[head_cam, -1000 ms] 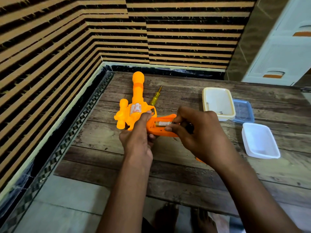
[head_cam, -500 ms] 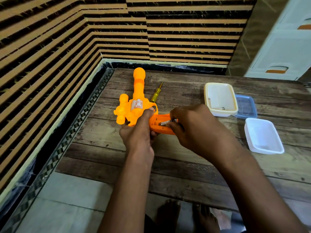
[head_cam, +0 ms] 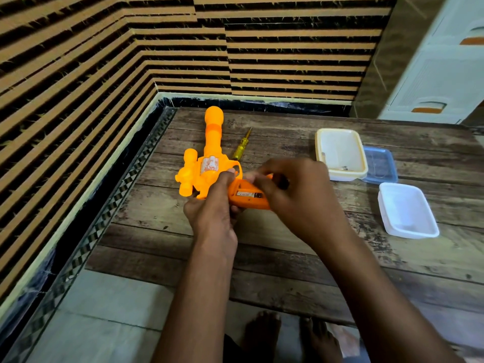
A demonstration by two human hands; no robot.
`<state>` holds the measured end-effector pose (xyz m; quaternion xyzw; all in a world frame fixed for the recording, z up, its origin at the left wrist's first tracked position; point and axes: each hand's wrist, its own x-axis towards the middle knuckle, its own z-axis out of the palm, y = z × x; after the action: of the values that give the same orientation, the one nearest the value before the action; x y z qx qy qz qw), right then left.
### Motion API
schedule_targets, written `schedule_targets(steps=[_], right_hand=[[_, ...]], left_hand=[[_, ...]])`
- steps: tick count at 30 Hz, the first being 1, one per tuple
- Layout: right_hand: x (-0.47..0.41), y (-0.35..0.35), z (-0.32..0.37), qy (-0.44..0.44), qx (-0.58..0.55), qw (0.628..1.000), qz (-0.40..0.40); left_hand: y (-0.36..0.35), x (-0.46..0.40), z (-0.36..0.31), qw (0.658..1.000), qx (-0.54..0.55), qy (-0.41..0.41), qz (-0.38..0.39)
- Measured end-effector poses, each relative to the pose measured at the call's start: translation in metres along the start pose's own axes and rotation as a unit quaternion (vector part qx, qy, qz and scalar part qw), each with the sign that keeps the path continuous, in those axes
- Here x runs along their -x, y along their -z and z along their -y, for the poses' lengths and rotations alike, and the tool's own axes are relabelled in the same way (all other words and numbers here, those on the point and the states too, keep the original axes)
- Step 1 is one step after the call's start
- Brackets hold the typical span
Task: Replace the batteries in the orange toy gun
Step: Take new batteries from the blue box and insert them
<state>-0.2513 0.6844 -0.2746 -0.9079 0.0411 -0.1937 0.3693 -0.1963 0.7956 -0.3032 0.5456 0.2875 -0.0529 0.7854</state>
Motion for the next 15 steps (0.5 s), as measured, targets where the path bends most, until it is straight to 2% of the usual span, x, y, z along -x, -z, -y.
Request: schedule_targets(steps=[1,2,4,5,7,8,9,11,13,15], right_hand=[[0.0,0.002,0.0,-0.06,-0.103,0.992,-0.041],[0.001,0.005,-0.003,-0.139,-0.227,0.961,-0.076],[-0.001,0.007,-0.009,-0.294,-0.454,0.835,-0.097],[-0.002,0.009,-0.012,-0.354,-0.526,0.769,-0.087],[-0.002,0.009,-0.018,-0.433,-0.623,0.648,-0.063],[-0.002,0.008,-0.023,-0.454,-0.655,0.601,-0.062],[-0.002,0.007,-0.026,-0.464,-0.676,0.568,-0.067],[-0.002,0.005,-0.032,-0.458,-0.708,0.531,-0.083],[-0.003,0.006,-0.034,-0.445,-0.736,0.503,-0.086],[-0.002,0.007,-0.034,-0.441,-0.747,0.491,-0.081]], left_hand=[[0.0,0.0,-0.001,1.0,0.003,0.008,0.0],[0.001,0.0,-0.002,1.0,0.007,0.015,-0.002],[0.0,0.0,-0.002,1.0,0.012,0.024,-0.003],[0.0,0.0,-0.003,1.0,0.013,0.026,-0.002],[-0.002,0.0,-0.003,0.999,0.015,0.029,-0.003],[-0.002,0.0,-0.003,0.999,0.014,0.032,-0.003],[-0.002,-0.001,-0.003,0.999,0.013,0.035,-0.004],[-0.002,-0.002,-0.003,0.999,0.017,0.038,-0.001],[-0.001,-0.003,-0.003,0.999,0.02,0.038,0.0],[-0.001,-0.004,-0.004,0.999,0.02,0.039,-0.003]])
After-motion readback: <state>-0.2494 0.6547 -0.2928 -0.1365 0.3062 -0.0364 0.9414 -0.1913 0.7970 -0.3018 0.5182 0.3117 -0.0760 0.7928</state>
